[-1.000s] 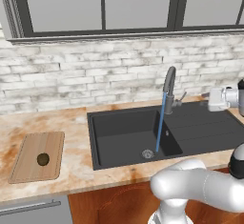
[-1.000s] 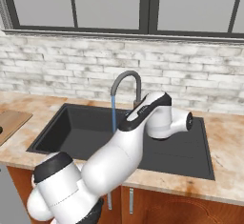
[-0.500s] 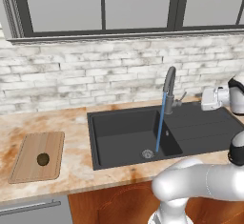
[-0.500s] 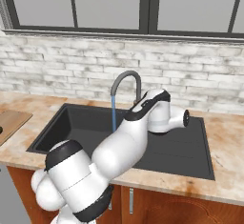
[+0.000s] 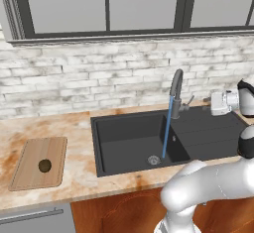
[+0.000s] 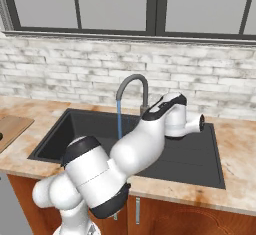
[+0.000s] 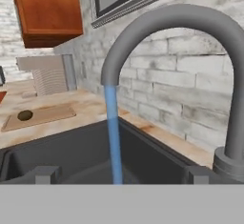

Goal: Pick the kiwi from the sink and place it on the cutting board to airdry. Then turn off the sink faucet.

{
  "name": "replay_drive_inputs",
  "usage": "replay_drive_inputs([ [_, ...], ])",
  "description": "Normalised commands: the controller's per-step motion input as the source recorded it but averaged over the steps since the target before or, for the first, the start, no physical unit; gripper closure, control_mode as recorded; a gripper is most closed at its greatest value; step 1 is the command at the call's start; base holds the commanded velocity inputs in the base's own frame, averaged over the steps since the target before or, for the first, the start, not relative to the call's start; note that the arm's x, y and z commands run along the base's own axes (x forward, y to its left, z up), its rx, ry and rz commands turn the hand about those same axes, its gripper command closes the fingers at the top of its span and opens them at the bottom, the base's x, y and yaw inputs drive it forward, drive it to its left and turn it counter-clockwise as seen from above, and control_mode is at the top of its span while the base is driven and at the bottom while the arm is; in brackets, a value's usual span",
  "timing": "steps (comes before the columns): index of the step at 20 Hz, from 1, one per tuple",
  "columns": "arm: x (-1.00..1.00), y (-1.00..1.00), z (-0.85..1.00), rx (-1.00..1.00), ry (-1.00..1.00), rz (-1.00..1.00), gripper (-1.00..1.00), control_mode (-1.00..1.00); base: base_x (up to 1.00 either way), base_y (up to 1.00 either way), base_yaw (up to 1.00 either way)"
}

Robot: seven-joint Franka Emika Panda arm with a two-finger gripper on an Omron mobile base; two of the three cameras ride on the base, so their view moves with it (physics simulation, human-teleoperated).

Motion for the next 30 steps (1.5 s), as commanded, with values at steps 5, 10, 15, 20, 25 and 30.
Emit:
replay_drive_inputs([
  [5, 0.08, -0.61, -0.22, 0.00, 0.00, 0.15, -1.00, -1.00, 0.00, 0.00, 0.00],
  [10, 0.46, -0.28, -0.23, 0.00, 0.00, 0.14, -1.00, -1.00, 0.00, 0.00, 0.00],
  [15, 0.46, -0.16, -0.14, 0.04, 0.00, 0.06, -1.00, -1.00, 0.00, 0.00, 0.00],
  [20, 0.35, -0.05, -0.04, 0.12, 0.00, -0.19, -1.00, -1.00, 0.00, 0.00, 0.00],
  [25, 0.34, 0.04, -0.13, 0.07, 0.00, -0.18, -1.00, -1.00, 0.00, 0.00, 0.00],
  [30, 0.31, 0.04, -0.33, 0.05, 0.00, -0.02, -1.00, -1.00, 0.00, 0.00, 0.00],
])
